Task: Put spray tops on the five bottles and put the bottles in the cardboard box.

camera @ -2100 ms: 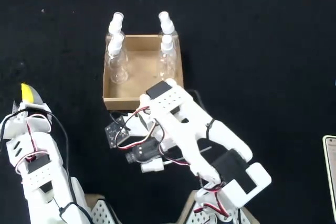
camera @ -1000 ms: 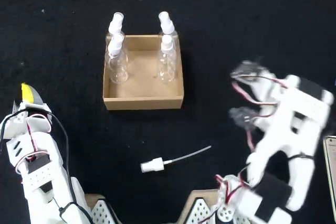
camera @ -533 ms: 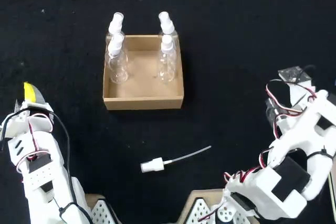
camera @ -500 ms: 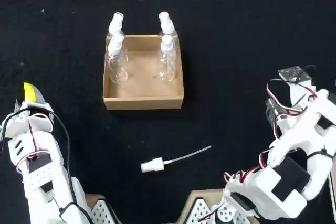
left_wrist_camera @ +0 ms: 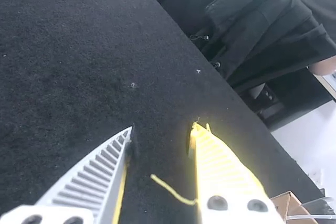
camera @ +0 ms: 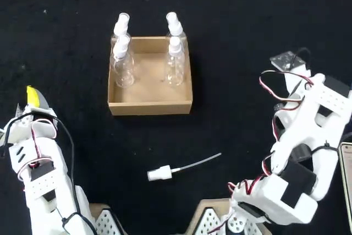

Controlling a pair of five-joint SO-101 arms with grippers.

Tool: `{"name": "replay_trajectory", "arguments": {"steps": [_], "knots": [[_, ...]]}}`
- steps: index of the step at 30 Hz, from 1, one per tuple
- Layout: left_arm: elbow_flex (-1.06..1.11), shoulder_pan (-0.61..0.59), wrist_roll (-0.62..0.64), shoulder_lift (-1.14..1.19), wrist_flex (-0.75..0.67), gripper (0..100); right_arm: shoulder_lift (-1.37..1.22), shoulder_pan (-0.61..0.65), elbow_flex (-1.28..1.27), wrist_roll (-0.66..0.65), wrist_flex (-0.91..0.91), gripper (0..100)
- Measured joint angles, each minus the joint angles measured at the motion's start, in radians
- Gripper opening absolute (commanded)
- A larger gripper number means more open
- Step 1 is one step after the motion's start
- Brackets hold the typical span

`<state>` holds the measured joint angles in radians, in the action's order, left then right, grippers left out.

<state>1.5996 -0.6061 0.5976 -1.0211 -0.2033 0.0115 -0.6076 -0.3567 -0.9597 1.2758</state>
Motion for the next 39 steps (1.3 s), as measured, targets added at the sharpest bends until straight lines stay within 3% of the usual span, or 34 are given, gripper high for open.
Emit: {"name": "replay_trajectory", "arguments": {"steps": [7, 13, 15, 20, 24, 27, 30, 35, 39], "knots": [[0.0, 0.0, -0.003, 0.0, 0.0, 16, -0.235, 0.008, 0.0, 0.077, -0.101, 32.2], [0.0, 0.0, -0.003, 0.0, 0.0, 16, -0.253, 0.005, 0.0, 0.089, -0.123, 0.3], [0.0, 0.0, -0.003, 0.0, 0.0, 16, -0.252, 0.003, 0.0, 0.089, -0.13, 3.6], [0.0, 0.0, -0.003, 0.0, 0.0, 16, -0.184, 0.005, 0.0, 0.097, -0.129, 1.0], [-0.011, 0.0, -0.003, 0.0, 0.037, 16, -0.006, 0.005, 0.0, 0.186, -0.129, 1.0], [-0.104, 0.0, -0.008, 0.0, 0.169, 16, 0.137, 0.023, 0.0, 0.288, -0.127, 1.0], [-0.253, -0.002, -0.06, -0.002, 0.393, 16, 0.241, 0.057, 0.0, 0.405, -0.106, 1.0], [-0.571, 0.044, -0.25, -0.018, 0.821, 16, 0.324, 0.084, 0.0, 0.474, -0.075, 1.0], [-0.807, 0.129, -0.42, -0.021, 1.069, 16, 0.324, 0.081, 0.0, 0.474, -0.069, 1.0]]}}
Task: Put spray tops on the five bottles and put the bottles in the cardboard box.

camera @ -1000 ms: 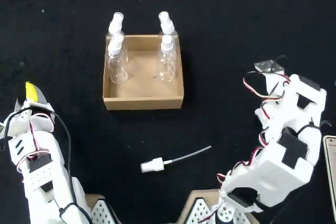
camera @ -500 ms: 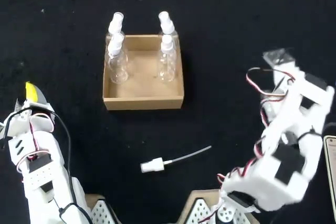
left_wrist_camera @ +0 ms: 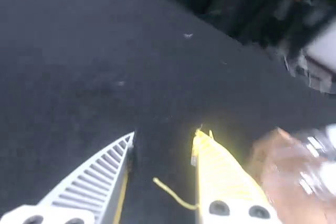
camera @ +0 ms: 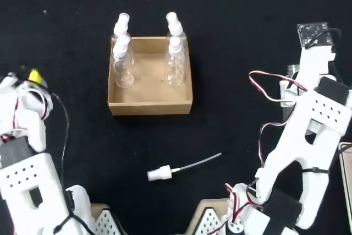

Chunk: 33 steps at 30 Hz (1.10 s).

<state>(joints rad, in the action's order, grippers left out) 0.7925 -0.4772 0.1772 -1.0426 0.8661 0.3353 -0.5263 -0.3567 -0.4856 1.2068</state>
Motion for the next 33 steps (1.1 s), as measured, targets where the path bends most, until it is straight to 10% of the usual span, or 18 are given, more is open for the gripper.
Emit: {"name": "replay_trajectory", "arguments": {"steps": [16, 23, 33], "knots": [[-0.201, 0.818, -0.624, 0.035, 0.582, 27, 0.0, -0.192, 0.0, -0.092, 0.0, 1.0], [-0.015, 1.129, -0.635, 0.244, 0.493, 27, 0.0, -0.311, 0.0, -0.158, 0.0, 1.0], [0.163, 1.274, -0.635, 0.44, 0.187, 27, 0.0, -0.437, 0.0, -0.258, 0.0, 1.0]]}}
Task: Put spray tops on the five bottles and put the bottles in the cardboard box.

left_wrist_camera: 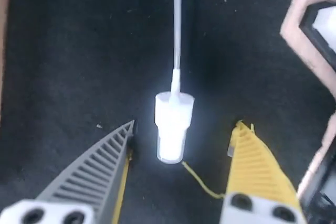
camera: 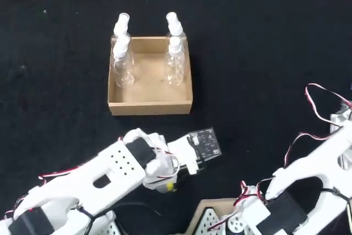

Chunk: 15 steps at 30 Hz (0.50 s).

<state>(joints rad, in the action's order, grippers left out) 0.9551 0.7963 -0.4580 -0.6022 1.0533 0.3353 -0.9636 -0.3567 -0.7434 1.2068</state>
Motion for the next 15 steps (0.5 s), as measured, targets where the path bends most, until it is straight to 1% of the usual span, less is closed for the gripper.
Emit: {"name": "replay_trajectory", "arguments": {"steps": [7, 9, 13, 14, 15], "knots": [[0.14, 0.0, -0.002, 0.066, -0.206, 26, 0.0, -0.034, 0.0, -0.006, -0.014, 1.0], [0.143, 0.0, -0.002, 0.068, -0.226, 21, 0.0, -0.035, 0.0, -0.006, -0.017, 1.0], [0.143, 0.0, -0.002, 0.068, -0.235, 6, 0.0, -0.035, 0.0, -0.006, -0.018, 1.0], [0.146, 0.0, 0.0, 0.068, -0.235, 3, 0.0, -0.035, 0.0, -0.006, -0.018, 1.0], [0.15, 0.002, 0.0, 0.068, -0.235, 3, 0.0, -0.035, 0.0, -0.006, -0.018, 1.0]]}}
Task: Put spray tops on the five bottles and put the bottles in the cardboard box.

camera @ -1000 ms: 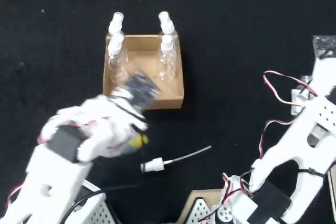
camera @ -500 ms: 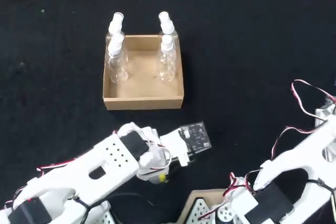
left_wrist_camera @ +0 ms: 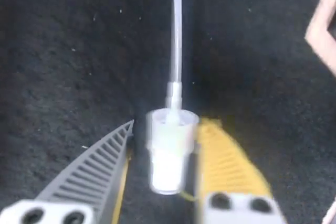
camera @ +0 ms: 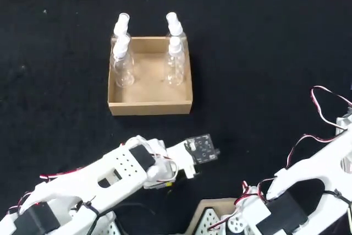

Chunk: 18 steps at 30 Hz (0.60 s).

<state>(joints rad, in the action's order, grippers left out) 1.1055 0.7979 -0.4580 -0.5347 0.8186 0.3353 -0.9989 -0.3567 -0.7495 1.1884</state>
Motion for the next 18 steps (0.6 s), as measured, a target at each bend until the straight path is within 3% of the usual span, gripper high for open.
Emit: {"name": "replay_trajectory", "arguments": {"steps": [5, 9, 18], "knots": [[0.0, 0.061, -0.005, 0.0, 0.069, 6, 0.0, 0.0, 0.0, 0.0, 0.0, 1.0], [-0.061, 0.069, -0.006, 0.0, 0.238, 6, 0.0, 0.0, 0.0, 0.0, 0.0, 1.0], [-0.595, -0.282, -0.187, -0.141, 0.75, 6, 0.0, 0.0, 0.0, 0.0, 0.0, 1.0]]}}
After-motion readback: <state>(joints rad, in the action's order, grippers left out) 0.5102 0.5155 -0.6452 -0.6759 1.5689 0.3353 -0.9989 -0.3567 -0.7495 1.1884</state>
